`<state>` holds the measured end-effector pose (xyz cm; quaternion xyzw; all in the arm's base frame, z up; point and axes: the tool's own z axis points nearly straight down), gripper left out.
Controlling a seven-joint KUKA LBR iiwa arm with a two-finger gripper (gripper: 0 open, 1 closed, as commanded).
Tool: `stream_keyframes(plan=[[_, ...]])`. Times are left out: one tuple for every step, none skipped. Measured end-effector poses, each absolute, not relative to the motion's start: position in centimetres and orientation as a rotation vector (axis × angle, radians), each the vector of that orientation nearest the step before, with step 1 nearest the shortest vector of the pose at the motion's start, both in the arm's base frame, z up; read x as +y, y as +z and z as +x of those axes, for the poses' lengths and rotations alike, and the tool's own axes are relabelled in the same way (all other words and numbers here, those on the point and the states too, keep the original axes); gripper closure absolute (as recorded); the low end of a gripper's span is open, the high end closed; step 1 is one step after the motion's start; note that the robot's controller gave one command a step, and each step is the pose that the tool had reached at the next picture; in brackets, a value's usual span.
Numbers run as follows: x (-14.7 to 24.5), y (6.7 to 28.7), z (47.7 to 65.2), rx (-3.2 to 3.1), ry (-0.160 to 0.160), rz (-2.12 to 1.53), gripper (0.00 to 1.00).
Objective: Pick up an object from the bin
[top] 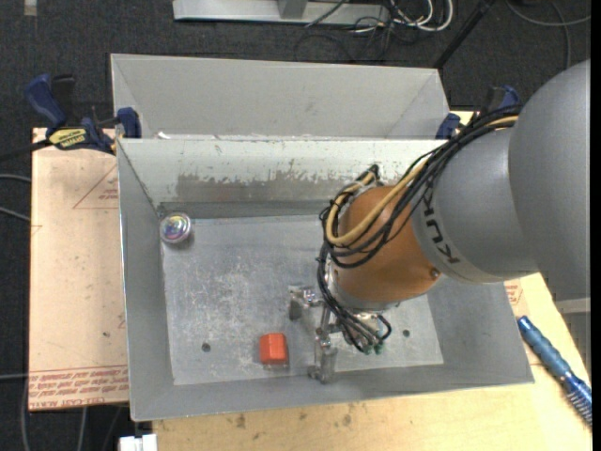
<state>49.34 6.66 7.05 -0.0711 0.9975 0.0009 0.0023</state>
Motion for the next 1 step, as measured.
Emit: stream_keyframes(plan=[[13.39,16.03,48.46,3.103,0.007,-0.424,0.00]])
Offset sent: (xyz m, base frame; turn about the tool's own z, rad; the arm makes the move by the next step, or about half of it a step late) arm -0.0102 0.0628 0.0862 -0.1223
